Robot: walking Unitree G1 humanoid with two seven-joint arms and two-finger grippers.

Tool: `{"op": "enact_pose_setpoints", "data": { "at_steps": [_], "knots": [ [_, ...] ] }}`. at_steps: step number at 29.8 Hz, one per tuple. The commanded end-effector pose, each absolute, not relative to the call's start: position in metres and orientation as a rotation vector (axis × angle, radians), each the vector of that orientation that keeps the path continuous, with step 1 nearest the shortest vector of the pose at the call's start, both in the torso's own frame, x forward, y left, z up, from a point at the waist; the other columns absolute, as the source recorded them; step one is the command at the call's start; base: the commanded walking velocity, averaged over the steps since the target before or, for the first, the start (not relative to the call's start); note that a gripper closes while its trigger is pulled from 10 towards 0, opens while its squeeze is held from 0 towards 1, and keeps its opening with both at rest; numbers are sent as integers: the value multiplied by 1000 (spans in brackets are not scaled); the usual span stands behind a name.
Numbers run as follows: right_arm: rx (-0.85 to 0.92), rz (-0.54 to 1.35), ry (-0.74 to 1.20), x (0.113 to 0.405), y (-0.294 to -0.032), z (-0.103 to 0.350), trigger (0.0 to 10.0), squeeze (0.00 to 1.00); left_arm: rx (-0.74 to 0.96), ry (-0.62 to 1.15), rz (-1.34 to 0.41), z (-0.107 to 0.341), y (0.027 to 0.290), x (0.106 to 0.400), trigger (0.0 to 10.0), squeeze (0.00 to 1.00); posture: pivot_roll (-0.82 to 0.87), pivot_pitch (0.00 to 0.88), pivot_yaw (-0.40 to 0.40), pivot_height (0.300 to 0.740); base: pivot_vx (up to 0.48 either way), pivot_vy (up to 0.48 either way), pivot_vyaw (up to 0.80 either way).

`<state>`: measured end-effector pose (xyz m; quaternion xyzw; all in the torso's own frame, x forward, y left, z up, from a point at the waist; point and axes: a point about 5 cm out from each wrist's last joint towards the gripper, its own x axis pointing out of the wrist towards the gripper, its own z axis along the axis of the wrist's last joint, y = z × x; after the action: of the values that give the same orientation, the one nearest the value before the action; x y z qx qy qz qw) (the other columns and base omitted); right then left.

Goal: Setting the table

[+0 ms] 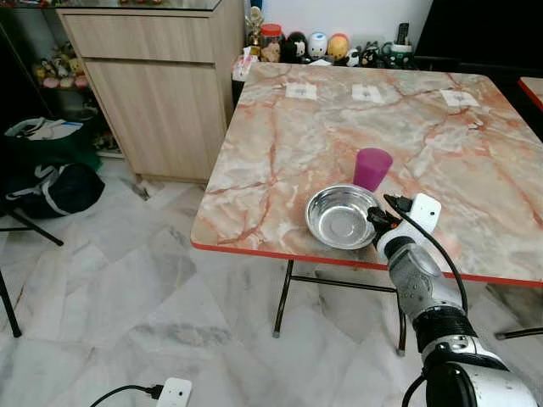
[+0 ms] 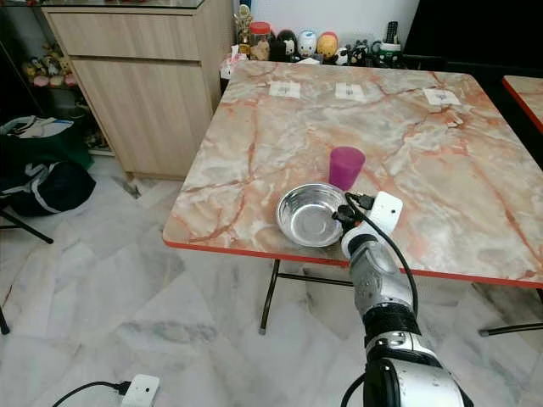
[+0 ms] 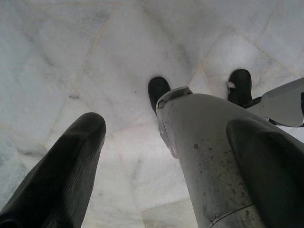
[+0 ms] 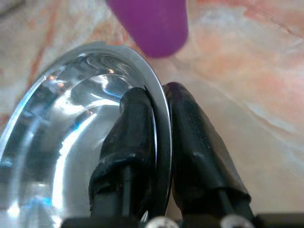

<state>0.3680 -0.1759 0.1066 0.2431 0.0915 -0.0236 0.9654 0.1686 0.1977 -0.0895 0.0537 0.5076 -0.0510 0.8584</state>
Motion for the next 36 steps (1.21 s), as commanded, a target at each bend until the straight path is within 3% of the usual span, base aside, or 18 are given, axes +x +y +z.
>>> {"op": "enact_pose_setpoints", "data": {
  "at_steps": [1, 10, 11, 12, 18, 36],
  "knots": [
    [515, -48, 102, 367, -178, 114, 0, 0, 124, 1101, -121, -94, 197, 159, 10000, 0, 91, 42, -43, 740, 0, 0, 0],
    [621, 49, -209, 351, -164, 141, 0, 0, 140, 1095, -109, -94, 198, 158, 10000, 0, 89, 31, -47, 740, 0, 0, 0],
    [620, 53, -225, 347, -163, 141, 3490, 0, 138, 1094, -108, -94, 198, 158, 10000, 0, 86, 25, -49, 740, 0, 0, 0],
    [636, 47, -249, 341, -162, 140, 10000, 0, 137, 1094, -109, -94, 198, 158, 10000, 0, 86, 23, -49, 740, 0, 0, 0],
    [631, 32, -285, 334, -163, 141, 10000, 0, 170, 1092, -134, -94, 197, 158, 10000, 0, 72, 16, -54, 740, 0, 0, 0],
    [555, 29, -296, 333, -166, 151, 10000, 0, 174, 1094, -132, -94, 196, 160, 10000, 0, 59, 32, -55, 740, 0, -463, 0]
  ]
}}
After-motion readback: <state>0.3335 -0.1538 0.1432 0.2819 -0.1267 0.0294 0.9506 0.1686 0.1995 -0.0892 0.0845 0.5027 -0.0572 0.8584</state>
